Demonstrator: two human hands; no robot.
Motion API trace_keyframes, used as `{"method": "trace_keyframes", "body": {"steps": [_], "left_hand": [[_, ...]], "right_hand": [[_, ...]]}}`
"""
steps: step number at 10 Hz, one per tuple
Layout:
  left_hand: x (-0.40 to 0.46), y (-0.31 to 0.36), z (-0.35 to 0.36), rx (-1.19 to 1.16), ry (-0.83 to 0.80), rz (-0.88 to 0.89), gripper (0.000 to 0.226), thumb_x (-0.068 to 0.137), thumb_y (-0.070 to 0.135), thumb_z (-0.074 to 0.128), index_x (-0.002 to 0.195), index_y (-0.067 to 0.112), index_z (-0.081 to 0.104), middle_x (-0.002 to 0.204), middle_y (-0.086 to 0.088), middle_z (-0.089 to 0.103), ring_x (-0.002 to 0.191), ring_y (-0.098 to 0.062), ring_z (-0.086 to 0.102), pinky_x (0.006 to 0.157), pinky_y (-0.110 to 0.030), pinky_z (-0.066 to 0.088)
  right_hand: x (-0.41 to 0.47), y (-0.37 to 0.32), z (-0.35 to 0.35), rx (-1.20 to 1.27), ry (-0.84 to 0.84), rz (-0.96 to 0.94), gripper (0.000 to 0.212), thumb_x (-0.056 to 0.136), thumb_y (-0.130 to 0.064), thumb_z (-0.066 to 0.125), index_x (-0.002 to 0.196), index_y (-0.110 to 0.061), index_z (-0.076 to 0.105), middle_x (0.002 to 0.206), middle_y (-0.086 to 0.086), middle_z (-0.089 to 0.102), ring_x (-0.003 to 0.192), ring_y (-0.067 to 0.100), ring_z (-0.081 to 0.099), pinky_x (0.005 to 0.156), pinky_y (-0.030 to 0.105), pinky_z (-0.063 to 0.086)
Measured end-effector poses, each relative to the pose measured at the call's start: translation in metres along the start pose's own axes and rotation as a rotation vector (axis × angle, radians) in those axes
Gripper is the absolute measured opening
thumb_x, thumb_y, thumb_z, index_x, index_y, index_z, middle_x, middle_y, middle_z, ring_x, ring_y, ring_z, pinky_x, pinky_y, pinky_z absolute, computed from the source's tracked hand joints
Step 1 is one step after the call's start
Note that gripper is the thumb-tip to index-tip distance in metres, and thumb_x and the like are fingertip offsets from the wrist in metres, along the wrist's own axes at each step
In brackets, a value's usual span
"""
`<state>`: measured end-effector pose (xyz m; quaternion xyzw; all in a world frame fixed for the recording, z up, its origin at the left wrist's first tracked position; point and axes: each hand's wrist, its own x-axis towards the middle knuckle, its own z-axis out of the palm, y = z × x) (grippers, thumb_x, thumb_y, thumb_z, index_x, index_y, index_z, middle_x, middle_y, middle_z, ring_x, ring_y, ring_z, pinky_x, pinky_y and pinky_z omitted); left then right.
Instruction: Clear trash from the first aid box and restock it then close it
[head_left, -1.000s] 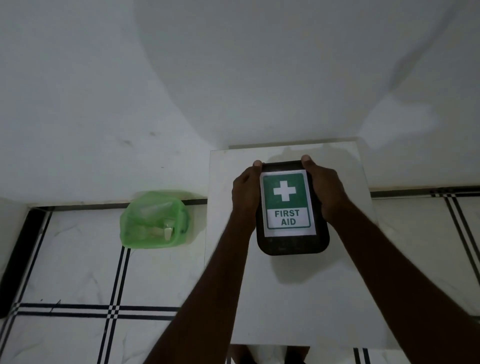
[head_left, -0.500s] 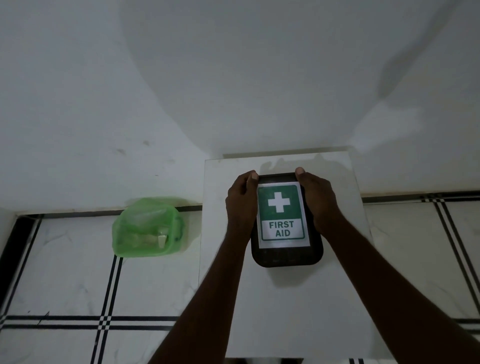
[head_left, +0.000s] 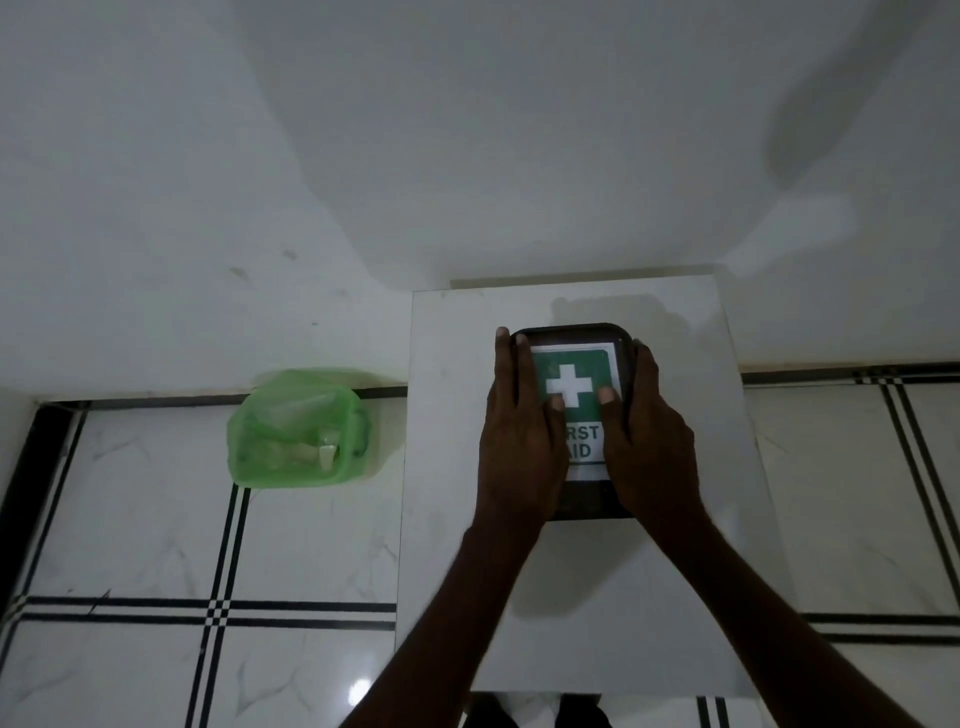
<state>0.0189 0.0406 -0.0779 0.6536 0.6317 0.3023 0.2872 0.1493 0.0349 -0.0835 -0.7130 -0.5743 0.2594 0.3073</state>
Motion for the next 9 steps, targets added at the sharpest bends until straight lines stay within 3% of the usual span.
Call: {"method": "trace_keyframes", "body": {"steps": [2, 3, 4, 5, 6, 7, 8, 9], "left_hand": [[0.000, 0.002, -0.003, 0.033, -0.009, 0.005, 0.065, 0.104, 0.037, 0.032, 0.160, 0.014, 0.008, 0.169, -0.001, -0.003, 0.143, -0.017, 0.034, 0.106, -0.036, 0.048], [-0.002, 0.003, -0.005, 0.028, 0.042, -0.002, 0.066, 0.104, 0.036, 0.041, 0.160, 0.015, 0.013, 0.169, -0.003, -0.005, 0.147, -0.012, 0.022, 0.114, -0.034, 0.038], [-0.009, 0.001, -0.008, 0.040, 0.100, -0.043, 0.070, 0.103, 0.034, 0.047, 0.160, 0.016, 0.012, 0.168, -0.007, 0.008, 0.146, -0.005, 0.013, 0.118, -0.034, 0.029], [-0.016, 0.001, -0.009, -0.044, 0.040, -0.089, 0.071, 0.103, 0.033, 0.047, 0.160, 0.015, 0.007, 0.163, -0.006, 0.026, 0.139, -0.006, 0.037, 0.108, -0.013, 0.038], [-0.017, 0.000, -0.006, -0.124, 0.026, -0.148, 0.070, 0.104, 0.032, 0.047, 0.160, 0.019, 0.007, 0.146, 0.009, 0.041, 0.105, 0.021, 0.045, 0.082, 0.011, 0.031], [-0.019, 0.001, -0.006, -0.143, 0.034, -0.162, 0.069, 0.104, 0.032, 0.047, 0.160, 0.021, 0.008, 0.139, 0.014, 0.044, 0.100, 0.019, 0.049, 0.080, 0.011, 0.032], [-0.016, 0.000, -0.006, -0.147, 0.039, -0.150, 0.069, 0.104, 0.032, 0.046, 0.160, 0.022, 0.008, 0.146, 0.002, 0.050, 0.111, 0.002, 0.053, 0.080, 0.010, 0.035], [-0.017, 0.003, -0.009, -0.167, 0.033, -0.141, 0.069, 0.104, 0.033, 0.047, 0.160, 0.020, 0.008, 0.146, 0.000, 0.051, 0.114, 0.000, 0.051, 0.086, 0.004, 0.039]], "right_hand": [[0.000, 0.002, 0.001, -0.025, 0.019, -0.008, 0.063, 0.099, -0.052, 0.028, 0.148, -0.011, 0.027, 0.097, 0.004, 0.071, 0.067, 0.008, 0.065, 0.056, 0.014, 0.050], [-0.001, 0.002, -0.001, -0.028, 0.025, -0.013, 0.068, 0.097, -0.054, 0.031, 0.150, -0.012, 0.024, 0.111, 0.009, 0.070, 0.080, 0.015, 0.069, 0.064, 0.023, 0.058], [-0.007, 0.000, -0.005, -0.110, 0.061, -0.075, 0.073, 0.095, -0.056, 0.029, 0.155, -0.016, 0.017, 0.137, 0.014, 0.055, 0.112, 0.027, 0.064, 0.083, 0.040, 0.060], [-0.016, -0.002, -0.004, -0.219, -0.015, -0.153, 0.074, 0.094, -0.055, 0.026, 0.157, -0.021, 0.011, 0.155, 0.018, 0.032, 0.129, 0.033, 0.049, 0.091, 0.044, 0.057], [-0.015, -0.001, -0.002, -0.212, -0.034, -0.177, 0.073, 0.094, -0.055, 0.026, 0.157, -0.020, 0.014, 0.149, 0.017, 0.035, 0.120, 0.029, 0.056, 0.085, 0.040, 0.060], [-0.017, -0.001, -0.003, -0.181, -0.034, -0.187, 0.073, 0.095, -0.054, 0.030, 0.156, -0.017, 0.018, 0.135, 0.016, 0.044, 0.104, 0.023, 0.064, 0.078, 0.030, 0.060], [-0.016, 0.000, -0.004, -0.176, -0.041, -0.190, 0.071, 0.096, -0.053, 0.034, 0.156, -0.018, 0.018, 0.129, 0.015, 0.046, 0.096, 0.022, 0.065, 0.073, 0.028, 0.060], [-0.015, -0.004, -0.007, -0.186, -0.066, -0.132, 0.070, 0.098, -0.051, 0.036, 0.157, -0.022, 0.013, 0.134, 0.014, 0.043, 0.101, 0.024, 0.064, 0.076, 0.031, 0.060]]}}
